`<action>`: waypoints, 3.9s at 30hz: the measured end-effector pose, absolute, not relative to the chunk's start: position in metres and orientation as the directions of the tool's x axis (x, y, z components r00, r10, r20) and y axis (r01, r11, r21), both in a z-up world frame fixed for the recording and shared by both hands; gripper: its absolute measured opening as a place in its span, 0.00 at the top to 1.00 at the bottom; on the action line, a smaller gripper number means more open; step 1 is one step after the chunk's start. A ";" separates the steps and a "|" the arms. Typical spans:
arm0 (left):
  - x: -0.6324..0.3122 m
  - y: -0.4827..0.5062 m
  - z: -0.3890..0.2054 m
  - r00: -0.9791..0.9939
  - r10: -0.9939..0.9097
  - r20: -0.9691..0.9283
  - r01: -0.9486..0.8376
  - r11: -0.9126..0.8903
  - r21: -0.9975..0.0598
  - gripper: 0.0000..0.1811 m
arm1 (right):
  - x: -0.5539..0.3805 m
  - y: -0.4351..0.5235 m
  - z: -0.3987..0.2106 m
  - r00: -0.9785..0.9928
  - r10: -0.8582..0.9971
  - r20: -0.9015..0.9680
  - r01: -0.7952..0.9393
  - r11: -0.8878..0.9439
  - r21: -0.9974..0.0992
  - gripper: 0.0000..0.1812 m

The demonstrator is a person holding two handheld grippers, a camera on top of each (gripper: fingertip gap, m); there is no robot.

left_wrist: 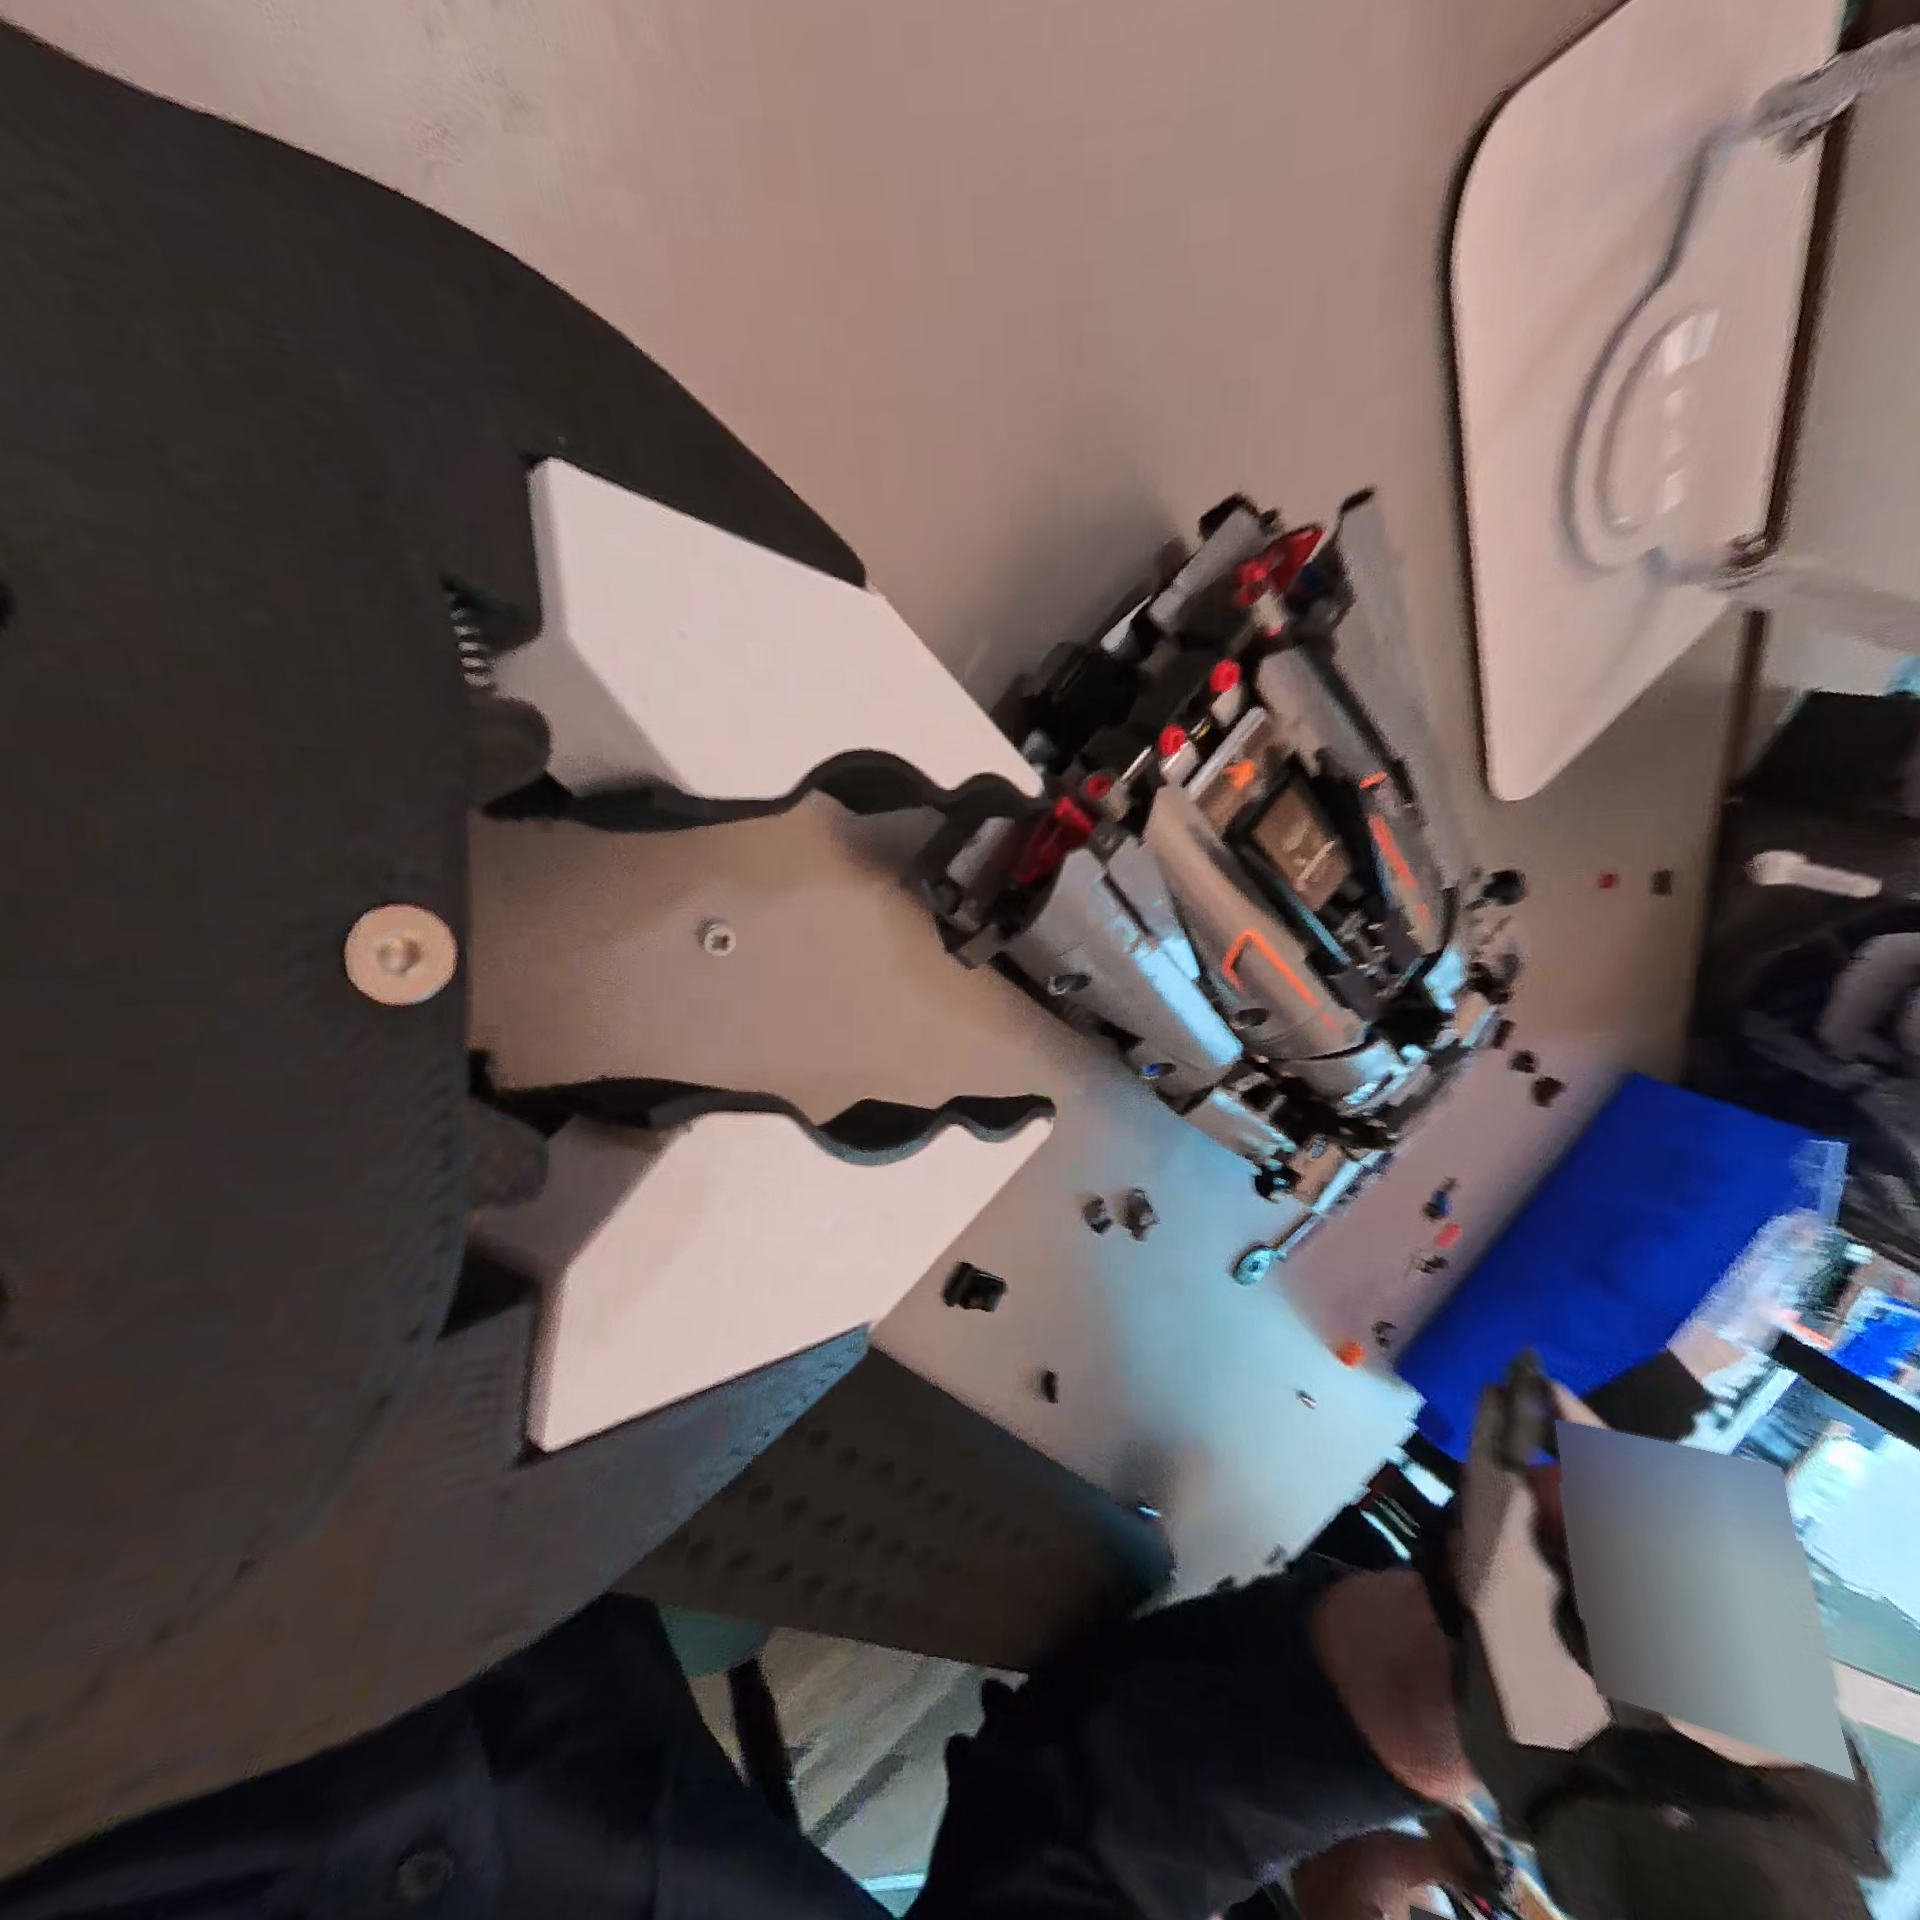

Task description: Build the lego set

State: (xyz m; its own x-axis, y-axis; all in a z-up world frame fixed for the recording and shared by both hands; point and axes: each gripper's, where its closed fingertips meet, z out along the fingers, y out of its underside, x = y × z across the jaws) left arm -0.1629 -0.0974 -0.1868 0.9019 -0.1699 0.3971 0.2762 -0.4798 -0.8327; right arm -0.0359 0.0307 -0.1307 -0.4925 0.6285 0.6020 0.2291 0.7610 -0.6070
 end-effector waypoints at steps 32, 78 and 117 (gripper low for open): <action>-0.175 -0.091 -0.137 0.814 -0.395 0.425 0.358 -0.235 -0.904 0.95 | -0.203 -0.074 -0.131 -0.630 0.084 0.772 -0.151 0.962 -0.228 0.96; -0.206 -0.090 -0.143 0.922 -0.202 0.330 0.296 -0.181 -0.938 0.97 | -0.222 -0.062 -0.154 -0.688 0.140 0.712 -0.120 0.946 -0.301 0.97; -0.206 -0.084 -0.158 0.943 -0.143 0.300 0.259 -0.249 -0.933 0.96 | -0.233 -0.055 -0.165 -0.709 0.148 0.689 -0.079 0.955 -0.286 0.95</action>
State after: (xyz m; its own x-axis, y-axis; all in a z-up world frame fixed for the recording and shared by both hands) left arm -0.2058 -0.0838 -0.1580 0.9432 -0.1430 0.3000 0.2591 -0.2489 -0.9332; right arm -0.2330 -0.0547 -0.1654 -0.7090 0.1483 0.6895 -0.0787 0.9549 -0.2864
